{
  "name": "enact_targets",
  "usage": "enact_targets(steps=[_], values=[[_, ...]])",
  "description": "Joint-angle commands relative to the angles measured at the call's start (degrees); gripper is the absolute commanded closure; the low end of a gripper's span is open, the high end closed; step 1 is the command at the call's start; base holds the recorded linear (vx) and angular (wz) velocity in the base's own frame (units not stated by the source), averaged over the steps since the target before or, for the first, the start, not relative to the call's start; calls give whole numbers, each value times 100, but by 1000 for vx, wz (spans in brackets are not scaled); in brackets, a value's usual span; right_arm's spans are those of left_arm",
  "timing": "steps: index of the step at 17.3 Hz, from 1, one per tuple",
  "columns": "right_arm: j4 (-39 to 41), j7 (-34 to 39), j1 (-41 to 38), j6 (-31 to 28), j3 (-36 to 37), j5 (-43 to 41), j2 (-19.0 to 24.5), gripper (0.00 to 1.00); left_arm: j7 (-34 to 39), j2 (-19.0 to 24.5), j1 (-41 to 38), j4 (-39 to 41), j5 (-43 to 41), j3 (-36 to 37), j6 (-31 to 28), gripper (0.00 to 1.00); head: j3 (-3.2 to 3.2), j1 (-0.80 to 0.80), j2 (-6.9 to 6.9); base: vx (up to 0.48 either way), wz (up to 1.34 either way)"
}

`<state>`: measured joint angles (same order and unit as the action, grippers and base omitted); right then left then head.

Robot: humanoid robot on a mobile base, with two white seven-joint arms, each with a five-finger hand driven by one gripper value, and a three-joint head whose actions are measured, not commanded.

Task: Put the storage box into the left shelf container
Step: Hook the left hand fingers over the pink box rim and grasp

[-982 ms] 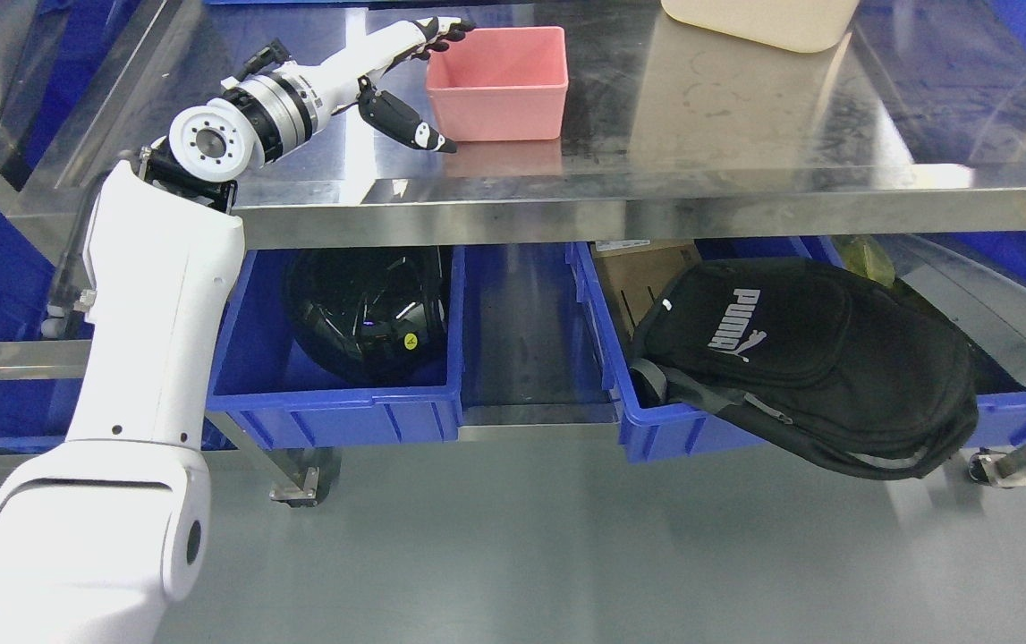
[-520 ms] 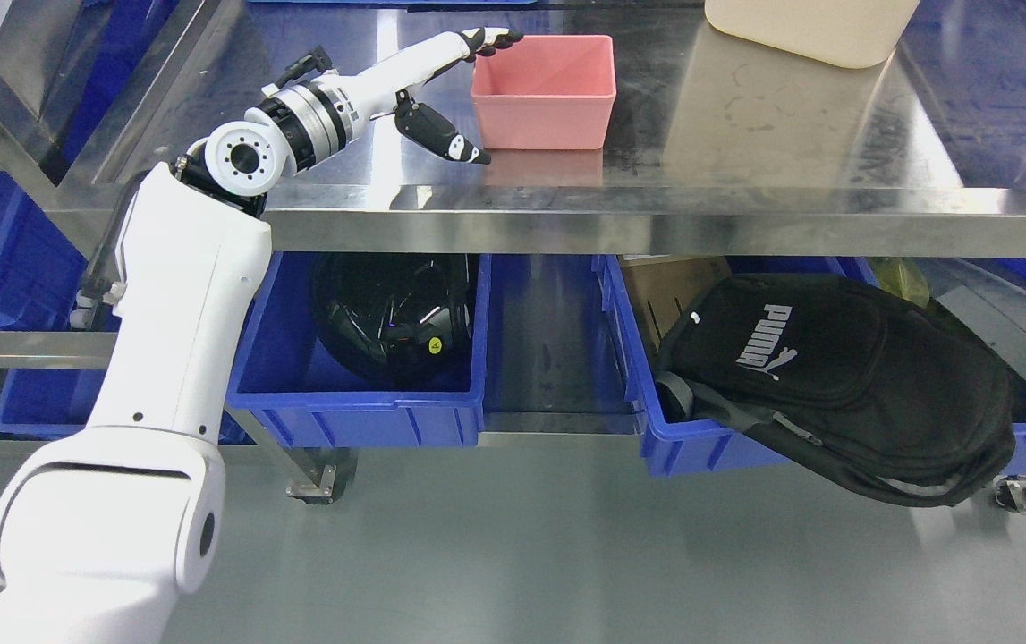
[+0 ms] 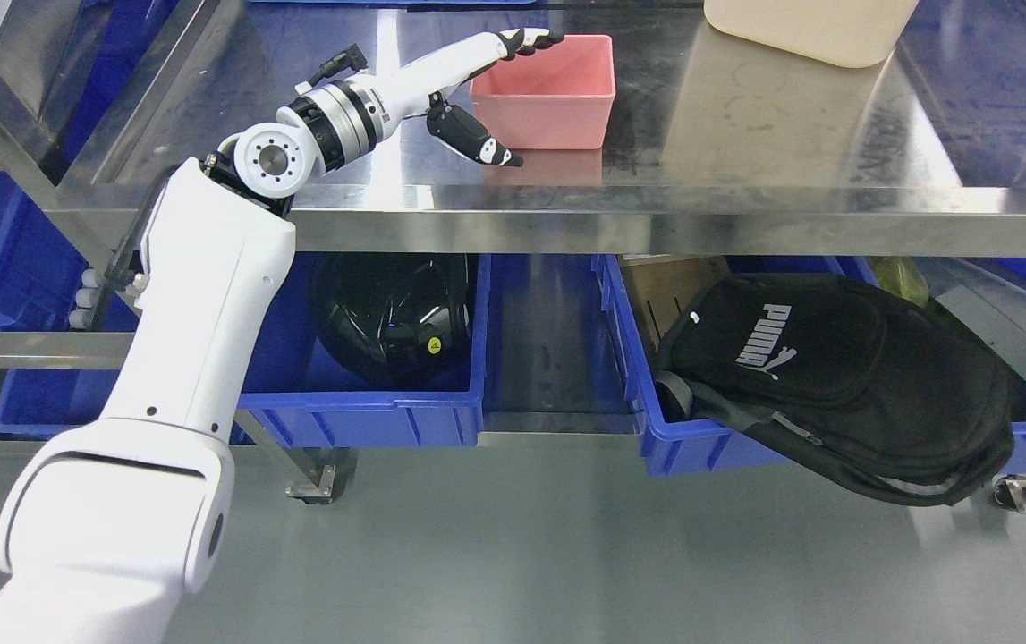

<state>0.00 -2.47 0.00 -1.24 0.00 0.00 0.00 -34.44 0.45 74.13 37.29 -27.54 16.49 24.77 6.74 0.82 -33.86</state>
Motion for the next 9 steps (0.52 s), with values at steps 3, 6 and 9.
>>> enact_targets(steps=[3, 6, 9], values=[[100, 1, -53, 1, 26, 9, -100, 0, 139, 55, 14, -380, -120, 899, -131, 18, 0, 0, 0, 0, 0], [100, 1, -53, 1, 26, 9, -100, 0, 139, 55, 14, -460, -190, 1014, -209, 25, 0, 0, 0, 0, 0], [100, 1, -53, 1, 26, 9, -100, 0, 131, 55, 23, -460, -190, 962, -210, 43, 0, 0, 0, 0, 0]])
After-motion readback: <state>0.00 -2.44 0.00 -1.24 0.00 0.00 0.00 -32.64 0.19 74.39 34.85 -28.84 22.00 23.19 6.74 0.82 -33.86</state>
